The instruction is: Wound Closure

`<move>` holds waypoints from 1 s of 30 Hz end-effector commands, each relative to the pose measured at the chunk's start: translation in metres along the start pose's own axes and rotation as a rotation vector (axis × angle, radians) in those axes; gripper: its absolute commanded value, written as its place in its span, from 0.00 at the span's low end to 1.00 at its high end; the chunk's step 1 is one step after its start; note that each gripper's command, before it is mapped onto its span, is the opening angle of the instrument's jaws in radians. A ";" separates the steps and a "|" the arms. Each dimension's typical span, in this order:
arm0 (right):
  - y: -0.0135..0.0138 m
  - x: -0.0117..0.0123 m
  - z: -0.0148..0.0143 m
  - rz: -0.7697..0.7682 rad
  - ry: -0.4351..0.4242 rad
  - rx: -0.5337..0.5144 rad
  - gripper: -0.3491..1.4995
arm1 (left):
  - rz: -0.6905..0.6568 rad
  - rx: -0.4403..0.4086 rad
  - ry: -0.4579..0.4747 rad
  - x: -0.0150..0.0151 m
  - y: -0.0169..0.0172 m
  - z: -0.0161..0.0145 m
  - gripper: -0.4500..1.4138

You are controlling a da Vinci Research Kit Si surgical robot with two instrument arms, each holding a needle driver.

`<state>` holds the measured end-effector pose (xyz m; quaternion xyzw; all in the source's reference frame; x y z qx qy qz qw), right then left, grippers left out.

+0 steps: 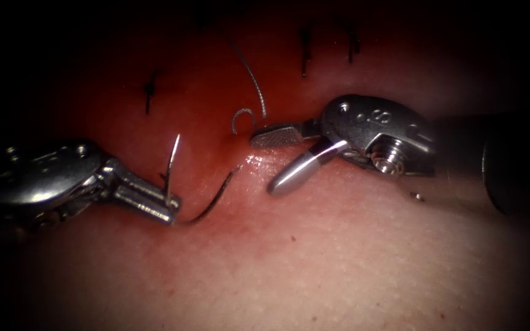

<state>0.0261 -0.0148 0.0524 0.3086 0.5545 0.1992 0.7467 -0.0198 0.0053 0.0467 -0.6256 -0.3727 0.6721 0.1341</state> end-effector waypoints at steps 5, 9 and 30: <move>0.0002 0.0000 0.0016 -0.036 -0.050 -0.006 0.73 | 0.143 0.061 -0.014 0.0007 0.0014 0.0006 0.00; 0.0010 0.0000 0.0016 -0.081 -0.046 -0.062 0.70 | 0.202 0.071 -0.022 0.0011 0.0033 0.0008 0.00; 0.0014 -0.0046 0.0052 -0.030 -0.132 -0.096 0.36 | 0.314 0.113 -0.041 0.0049 0.0082 -0.0002 0.00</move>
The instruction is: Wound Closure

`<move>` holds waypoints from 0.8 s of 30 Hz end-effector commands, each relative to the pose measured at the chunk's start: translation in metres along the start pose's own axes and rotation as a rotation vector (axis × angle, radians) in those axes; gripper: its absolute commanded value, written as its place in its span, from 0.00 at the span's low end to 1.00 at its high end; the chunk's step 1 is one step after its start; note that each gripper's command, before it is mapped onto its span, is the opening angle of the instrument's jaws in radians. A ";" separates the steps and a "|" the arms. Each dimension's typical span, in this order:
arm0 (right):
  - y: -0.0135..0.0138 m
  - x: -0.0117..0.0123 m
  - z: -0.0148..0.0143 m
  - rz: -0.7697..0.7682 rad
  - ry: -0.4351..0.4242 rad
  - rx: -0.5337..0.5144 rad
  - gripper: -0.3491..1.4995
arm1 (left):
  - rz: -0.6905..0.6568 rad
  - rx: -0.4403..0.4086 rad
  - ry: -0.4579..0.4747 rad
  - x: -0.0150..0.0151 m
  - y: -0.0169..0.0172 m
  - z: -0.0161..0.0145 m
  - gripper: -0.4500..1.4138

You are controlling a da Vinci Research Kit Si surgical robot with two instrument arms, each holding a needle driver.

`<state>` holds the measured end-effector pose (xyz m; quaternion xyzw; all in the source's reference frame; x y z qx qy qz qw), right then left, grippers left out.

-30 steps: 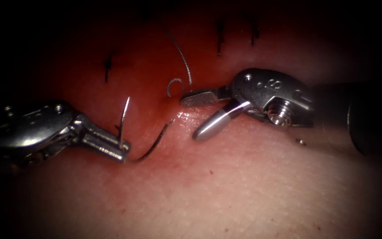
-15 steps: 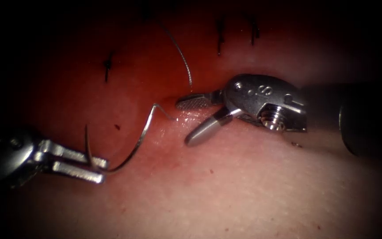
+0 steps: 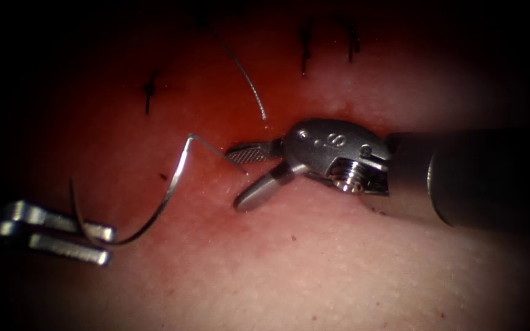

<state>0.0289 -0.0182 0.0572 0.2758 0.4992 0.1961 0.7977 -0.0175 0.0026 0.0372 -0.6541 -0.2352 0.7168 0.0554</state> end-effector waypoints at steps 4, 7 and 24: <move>0.0003 0.0001 0.0002 0.028 -0.028 -0.038 0.00 | -0.002 0.012 -0.008 -0.0003 -0.0006 0.0004 0.00; 0.0001 0.0000 -0.0001 0.080 -0.092 -0.109 0.00 | -0.006 0.020 -0.013 -0.0002 -0.0006 0.0001 0.00; -0.0100 0.0052 0.0013 0.320 -0.151 0.047 0.00 | -0.087 0.144 -0.093 -0.0020 -0.0020 -0.0023 0.00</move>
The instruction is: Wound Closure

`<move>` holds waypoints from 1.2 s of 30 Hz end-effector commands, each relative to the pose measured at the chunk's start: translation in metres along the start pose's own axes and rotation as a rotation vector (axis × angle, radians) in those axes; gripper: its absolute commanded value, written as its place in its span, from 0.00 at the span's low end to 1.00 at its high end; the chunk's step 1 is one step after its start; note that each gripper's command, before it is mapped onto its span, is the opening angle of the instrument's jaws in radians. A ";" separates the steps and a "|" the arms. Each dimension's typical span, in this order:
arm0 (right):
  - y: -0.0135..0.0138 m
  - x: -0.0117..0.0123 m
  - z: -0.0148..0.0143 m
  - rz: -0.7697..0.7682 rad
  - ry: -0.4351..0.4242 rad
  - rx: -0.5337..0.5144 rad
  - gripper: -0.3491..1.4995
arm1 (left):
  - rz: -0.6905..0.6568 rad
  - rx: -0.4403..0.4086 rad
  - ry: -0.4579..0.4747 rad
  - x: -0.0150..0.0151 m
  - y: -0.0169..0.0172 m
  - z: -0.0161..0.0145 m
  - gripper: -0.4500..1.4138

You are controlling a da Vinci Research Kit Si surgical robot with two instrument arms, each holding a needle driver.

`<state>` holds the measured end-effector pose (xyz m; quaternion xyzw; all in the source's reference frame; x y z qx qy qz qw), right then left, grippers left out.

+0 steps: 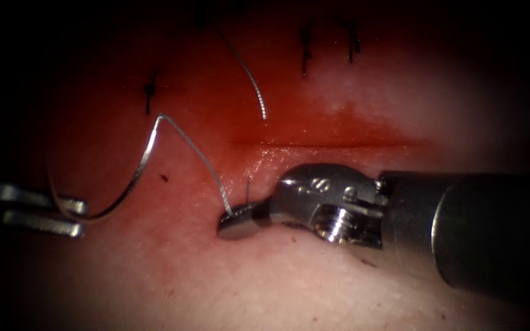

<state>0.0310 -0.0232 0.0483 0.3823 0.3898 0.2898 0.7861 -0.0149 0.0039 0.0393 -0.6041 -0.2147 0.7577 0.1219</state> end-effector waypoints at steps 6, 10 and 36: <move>-0.0013 0.0030 0.0008 -0.080 0.087 -0.001 0.00 | -0.008 0.017 -0.010 -0.0001 -0.0004 0.0003 0.00; 0.0012 0.0034 0.0002 -0.141 0.177 -0.022 0.72 | -0.014 0.029 -0.021 0.0001 -0.0003 -0.0006 0.00; 0.0115 0.0005 -0.0002 -0.154 0.190 -0.316 0.15 | -0.067 0.189 -0.098 0.0001 -0.0014 -0.0042 0.00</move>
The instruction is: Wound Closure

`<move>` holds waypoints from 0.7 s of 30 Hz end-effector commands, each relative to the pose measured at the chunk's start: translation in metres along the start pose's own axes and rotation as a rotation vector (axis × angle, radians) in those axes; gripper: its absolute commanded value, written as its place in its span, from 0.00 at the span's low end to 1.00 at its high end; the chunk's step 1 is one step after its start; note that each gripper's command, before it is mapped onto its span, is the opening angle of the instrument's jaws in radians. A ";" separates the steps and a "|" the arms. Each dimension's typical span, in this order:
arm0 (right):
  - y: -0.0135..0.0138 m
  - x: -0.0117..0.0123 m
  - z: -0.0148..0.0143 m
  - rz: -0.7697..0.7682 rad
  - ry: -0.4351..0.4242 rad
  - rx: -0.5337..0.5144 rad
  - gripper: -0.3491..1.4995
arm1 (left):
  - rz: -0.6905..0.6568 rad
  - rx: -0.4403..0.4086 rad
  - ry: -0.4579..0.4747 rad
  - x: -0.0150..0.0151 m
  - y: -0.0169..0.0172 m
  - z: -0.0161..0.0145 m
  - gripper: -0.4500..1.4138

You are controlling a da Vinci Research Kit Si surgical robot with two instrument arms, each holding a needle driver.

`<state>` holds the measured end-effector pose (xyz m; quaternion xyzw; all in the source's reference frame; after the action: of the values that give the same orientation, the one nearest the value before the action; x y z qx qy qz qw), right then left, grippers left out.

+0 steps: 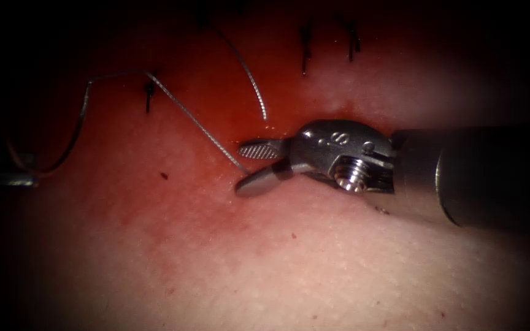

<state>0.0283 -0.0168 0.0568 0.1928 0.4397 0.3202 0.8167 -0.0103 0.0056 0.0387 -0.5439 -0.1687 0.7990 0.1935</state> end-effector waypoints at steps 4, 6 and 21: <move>-0.0004 -0.0004 0.0008 0.027 -0.060 0.005 0.00 | 0.007 0.000 0.002 0.0000 -0.0006 0.0009 0.00; -0.0009 -0.0004 0.0001 0.055 -0.080 0.011 0.00 | 0.006 0.002 0.002 -0.0001 -0.0009 0.0011 0.00; -0.0134 0.0047 -0.0017 0.151 -0.101 0.228 0.00 | 0.011 0.011 -0.001 -0.0011 -0.0013 0.0016 0.00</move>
<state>0.0325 -0.0233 0.0448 0.3306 0.4164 0.3232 0.7828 -0.0107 0.0057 0.0403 -0.5430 -0.1620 0.8013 0.1920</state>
